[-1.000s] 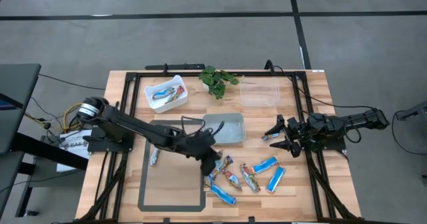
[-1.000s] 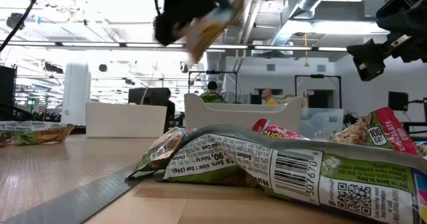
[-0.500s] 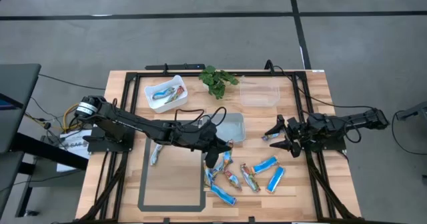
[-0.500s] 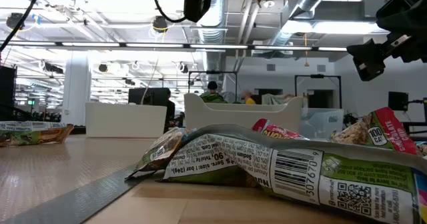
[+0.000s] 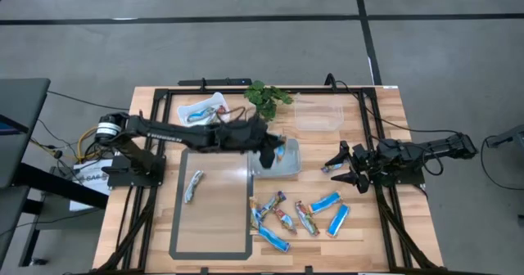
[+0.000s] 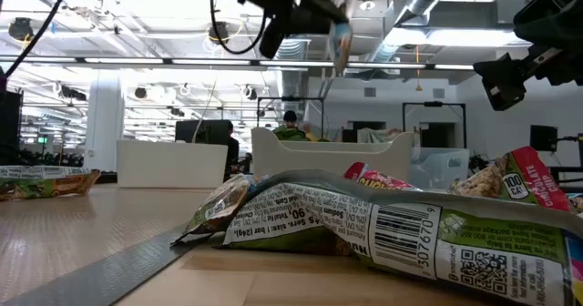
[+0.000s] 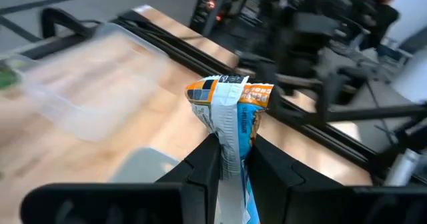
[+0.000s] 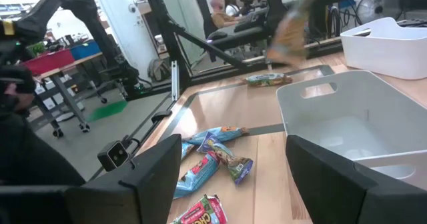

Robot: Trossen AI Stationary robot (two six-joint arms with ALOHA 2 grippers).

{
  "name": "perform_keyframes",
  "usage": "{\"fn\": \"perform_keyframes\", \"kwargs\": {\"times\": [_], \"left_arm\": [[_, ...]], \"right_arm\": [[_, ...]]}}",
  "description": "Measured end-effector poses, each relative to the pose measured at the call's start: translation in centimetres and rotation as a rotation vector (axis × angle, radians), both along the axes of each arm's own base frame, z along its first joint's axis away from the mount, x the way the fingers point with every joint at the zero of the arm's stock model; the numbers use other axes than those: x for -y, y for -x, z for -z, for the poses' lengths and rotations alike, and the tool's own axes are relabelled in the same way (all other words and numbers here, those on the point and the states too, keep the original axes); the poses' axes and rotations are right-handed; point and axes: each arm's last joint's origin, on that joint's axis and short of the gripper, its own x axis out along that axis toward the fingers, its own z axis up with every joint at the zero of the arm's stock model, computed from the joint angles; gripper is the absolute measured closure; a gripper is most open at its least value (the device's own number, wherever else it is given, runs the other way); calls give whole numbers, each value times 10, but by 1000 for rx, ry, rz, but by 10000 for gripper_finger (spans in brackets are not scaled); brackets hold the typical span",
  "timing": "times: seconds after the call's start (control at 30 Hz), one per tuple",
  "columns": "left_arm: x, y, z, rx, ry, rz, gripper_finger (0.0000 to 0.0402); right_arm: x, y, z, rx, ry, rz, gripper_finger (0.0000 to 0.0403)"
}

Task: Pick and place Granola Bars by type
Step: Put the yellow granola bar into the gray bin

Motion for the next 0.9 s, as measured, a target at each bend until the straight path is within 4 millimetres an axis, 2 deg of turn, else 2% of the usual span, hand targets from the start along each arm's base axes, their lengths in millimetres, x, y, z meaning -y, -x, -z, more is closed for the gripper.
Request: {"fn": "perform_keyframes", "kwargs": {"times": [0.1, 0.23, 0.4, 0.73, 0.9], "left_arm": [[-19, 1, 0, -1, 2, -24, 340], [-30, 2, 0, -4, 3, -5, 340], [-31, 4, 5, -69, -45, 18, 340], [-28, 22, 40, -507, -204, 80, 340], [-24, 27, 44, -583, -258, 134, 340]], "right_arm": [[0, 0, 0, 0, 0, 0, 138], [0, 0, 0, 0, 0, 0, 138], [0, 0, 0, 0, 0, 0, 138], [0, 0, 0, 0, 0, 0, 138], [0, 0, 0, 0, 0, 0, 138]]}}
